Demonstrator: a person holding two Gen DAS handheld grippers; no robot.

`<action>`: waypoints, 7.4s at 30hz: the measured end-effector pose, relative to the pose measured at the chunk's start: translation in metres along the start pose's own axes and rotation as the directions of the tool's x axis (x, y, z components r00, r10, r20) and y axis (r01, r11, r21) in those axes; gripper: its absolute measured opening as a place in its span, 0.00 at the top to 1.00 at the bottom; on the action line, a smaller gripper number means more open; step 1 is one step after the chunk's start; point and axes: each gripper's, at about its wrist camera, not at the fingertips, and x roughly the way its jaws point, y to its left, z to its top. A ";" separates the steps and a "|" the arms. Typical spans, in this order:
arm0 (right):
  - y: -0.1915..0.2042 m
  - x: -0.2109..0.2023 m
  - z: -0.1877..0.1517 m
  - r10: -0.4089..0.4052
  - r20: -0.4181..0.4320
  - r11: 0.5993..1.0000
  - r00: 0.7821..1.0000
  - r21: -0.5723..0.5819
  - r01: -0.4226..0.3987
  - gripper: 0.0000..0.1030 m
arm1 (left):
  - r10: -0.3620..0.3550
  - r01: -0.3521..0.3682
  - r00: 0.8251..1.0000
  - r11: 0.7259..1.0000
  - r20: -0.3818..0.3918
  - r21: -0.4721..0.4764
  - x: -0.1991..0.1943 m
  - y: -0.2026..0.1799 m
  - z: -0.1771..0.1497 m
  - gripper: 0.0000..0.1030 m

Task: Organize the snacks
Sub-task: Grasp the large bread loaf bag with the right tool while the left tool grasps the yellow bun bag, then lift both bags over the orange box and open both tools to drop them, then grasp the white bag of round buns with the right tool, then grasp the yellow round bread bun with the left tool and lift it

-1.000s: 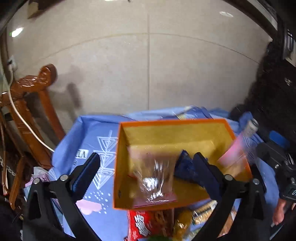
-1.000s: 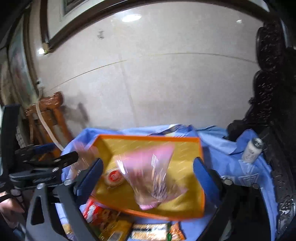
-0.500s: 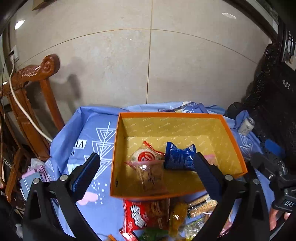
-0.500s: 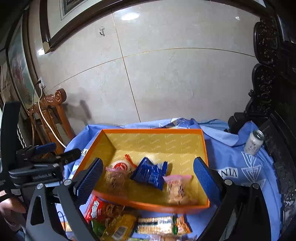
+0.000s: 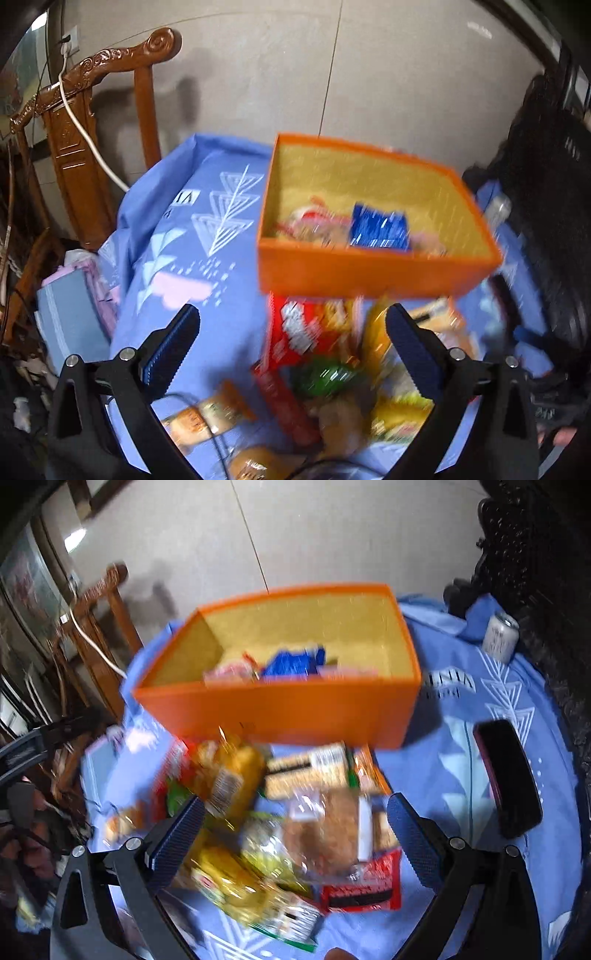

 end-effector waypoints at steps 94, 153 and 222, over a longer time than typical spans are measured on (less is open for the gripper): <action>0.010 -0.079 0.080 0.038 0.311 0.999 0.950 0.009 -0.043 0.25 | -0.183 0.173 0.976 0.981 0.117 0.087 -0.029 -0.044 0.093 0.66; 0.135 -0.018 -0.142 0.291 -0.142 0.854 0.946 -0.408 -0.323 0.13 | -0.029 0.043 0.985 0.996 -0.168 0.079 -0.001 0.068 -0.167 0.04; 0.090 -0.048 -0.127 0.187 0.067 0.948 0.980 -0.274 -0.163 0.52 | -0.287 0.279 0.957 0.947 0.033 0.157 -0.059 0.069 -0.110 0.28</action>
